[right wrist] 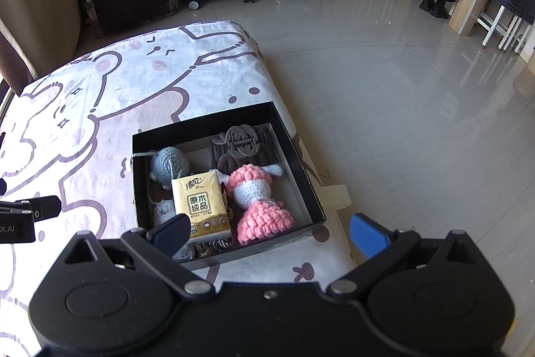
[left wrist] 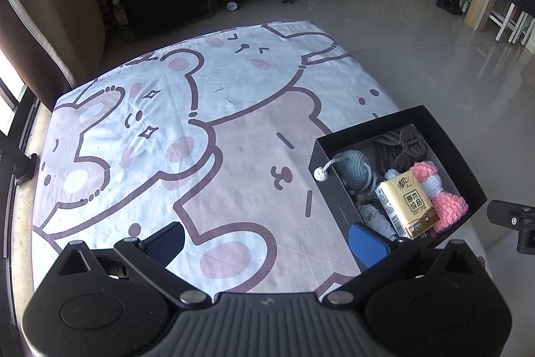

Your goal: Organize objects

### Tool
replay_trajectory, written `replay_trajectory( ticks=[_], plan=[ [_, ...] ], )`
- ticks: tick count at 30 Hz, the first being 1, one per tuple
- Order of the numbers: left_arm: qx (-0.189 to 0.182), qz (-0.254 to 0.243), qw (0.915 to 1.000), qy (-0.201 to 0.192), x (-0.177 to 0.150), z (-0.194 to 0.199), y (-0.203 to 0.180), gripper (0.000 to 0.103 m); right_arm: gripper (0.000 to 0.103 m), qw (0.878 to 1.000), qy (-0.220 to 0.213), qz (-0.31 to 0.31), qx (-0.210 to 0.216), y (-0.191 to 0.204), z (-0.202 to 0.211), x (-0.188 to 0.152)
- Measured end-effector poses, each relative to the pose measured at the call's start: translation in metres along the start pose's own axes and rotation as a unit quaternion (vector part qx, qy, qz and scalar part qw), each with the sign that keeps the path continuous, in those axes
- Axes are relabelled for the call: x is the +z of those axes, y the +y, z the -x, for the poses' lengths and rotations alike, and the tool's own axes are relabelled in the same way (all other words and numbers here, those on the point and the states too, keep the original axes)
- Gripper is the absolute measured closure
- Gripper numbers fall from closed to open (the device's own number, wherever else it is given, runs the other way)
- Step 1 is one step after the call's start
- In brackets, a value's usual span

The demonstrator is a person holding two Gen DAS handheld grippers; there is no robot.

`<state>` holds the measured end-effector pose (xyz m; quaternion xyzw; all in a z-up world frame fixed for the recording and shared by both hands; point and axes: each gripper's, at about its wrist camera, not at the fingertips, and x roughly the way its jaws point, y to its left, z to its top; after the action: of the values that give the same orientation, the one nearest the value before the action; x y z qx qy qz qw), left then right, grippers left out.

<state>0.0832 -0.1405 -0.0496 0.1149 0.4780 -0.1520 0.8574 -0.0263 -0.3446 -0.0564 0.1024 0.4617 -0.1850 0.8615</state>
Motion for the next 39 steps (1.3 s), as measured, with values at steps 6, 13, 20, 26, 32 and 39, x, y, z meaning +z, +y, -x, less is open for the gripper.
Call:
replay_trajectory(
  ticks=[6,13,20,26,32,39],
  plan=[
    [0.0,-0.001,1.0,0.0,-0.0004,-0.0002,0.0,0.0,0.0,1.0,0.001,0.001,-0.001,0.0008,0.0003,-0.001],
    [0.0,-0.001,1.0,0.0,-0.0009,-0.0004,-0.0002,0.0,0.0,1.0,0.001,0.0,-0.001,0.0006,0.0004,-0.0015],
    [-0.001,-0.002,1.0,0.001,-0.0018,-0.0014,-0.0001,0.0,0.0,1.0,0.003,0.0,-0.001,0.0001,-0.0005,-0.0009],
    [-0.001,-0.002,1.0,0.001,-0.0021,-0.0014,-0.0002,0.0,0.0,1.0,0.003,0.0,-0.001,0.0003,-0.0004,-0.0013],
    [-0.001,-0.003,1.0,0.002,-0.0021,-0.0017,-0.0004,0.0,0.0,1.0,0.003,-0.001,0.0,0.0002,-0.0004,-0.0011],
    [-0.001,-0.004,1.0,0.002,-0.0027,-0.002,-0.0005,0.0,0.0,1.0,0.004,-0.001,0.0,0.0006,0.0002,-0.0014]
  ],
)
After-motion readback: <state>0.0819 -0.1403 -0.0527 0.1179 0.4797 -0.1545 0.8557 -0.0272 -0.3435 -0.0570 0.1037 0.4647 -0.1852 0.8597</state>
